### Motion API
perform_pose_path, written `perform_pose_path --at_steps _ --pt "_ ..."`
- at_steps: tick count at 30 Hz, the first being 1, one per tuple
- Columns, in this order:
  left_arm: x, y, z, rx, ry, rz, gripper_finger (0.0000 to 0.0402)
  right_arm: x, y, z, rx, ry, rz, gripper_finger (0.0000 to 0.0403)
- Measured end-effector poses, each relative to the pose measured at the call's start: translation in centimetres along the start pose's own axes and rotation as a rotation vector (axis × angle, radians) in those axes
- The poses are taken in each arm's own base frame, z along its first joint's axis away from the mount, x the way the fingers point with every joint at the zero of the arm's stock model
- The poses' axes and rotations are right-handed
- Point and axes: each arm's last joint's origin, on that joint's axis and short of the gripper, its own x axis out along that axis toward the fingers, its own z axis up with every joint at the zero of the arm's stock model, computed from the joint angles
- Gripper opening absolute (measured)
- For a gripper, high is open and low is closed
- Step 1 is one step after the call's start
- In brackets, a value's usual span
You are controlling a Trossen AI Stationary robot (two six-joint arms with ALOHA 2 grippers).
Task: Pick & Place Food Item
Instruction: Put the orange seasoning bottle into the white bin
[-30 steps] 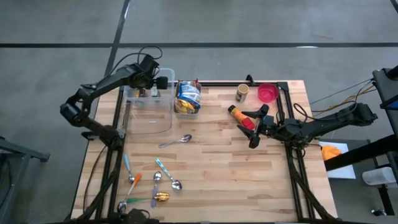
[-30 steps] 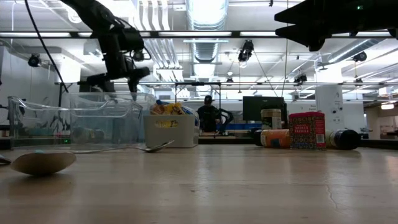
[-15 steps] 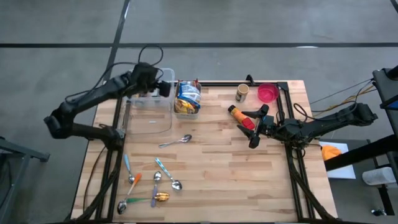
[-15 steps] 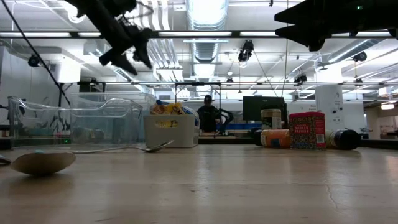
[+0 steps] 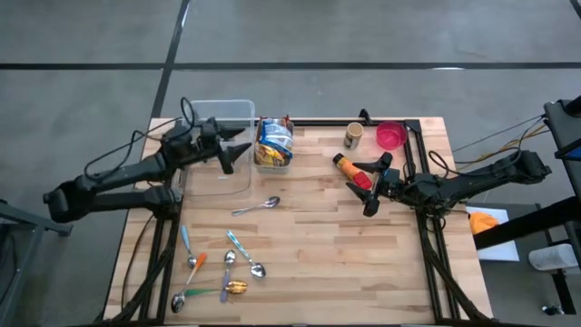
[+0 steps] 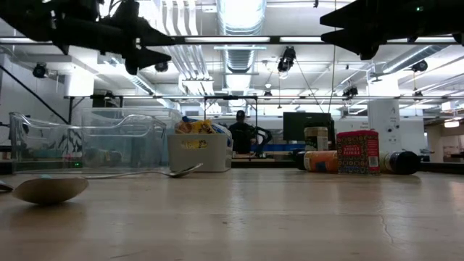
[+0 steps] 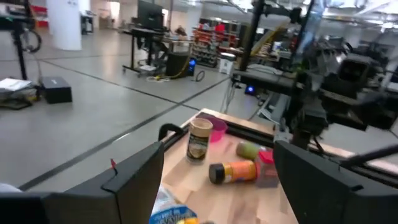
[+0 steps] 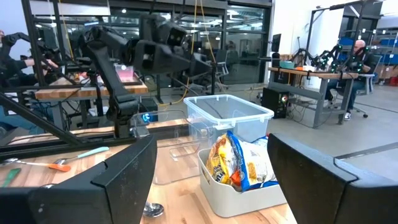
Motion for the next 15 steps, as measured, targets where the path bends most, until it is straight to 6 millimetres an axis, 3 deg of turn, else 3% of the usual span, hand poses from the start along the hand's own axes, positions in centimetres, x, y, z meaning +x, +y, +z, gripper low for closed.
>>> perform_pose_path --at_steps 15 --pt "-0.34 -0.07 -1.32 -0.014 0.083 -0.053 0.0305 0.0 -0.01 -0.02 -0.001 0.001 -0.001 0.0304"
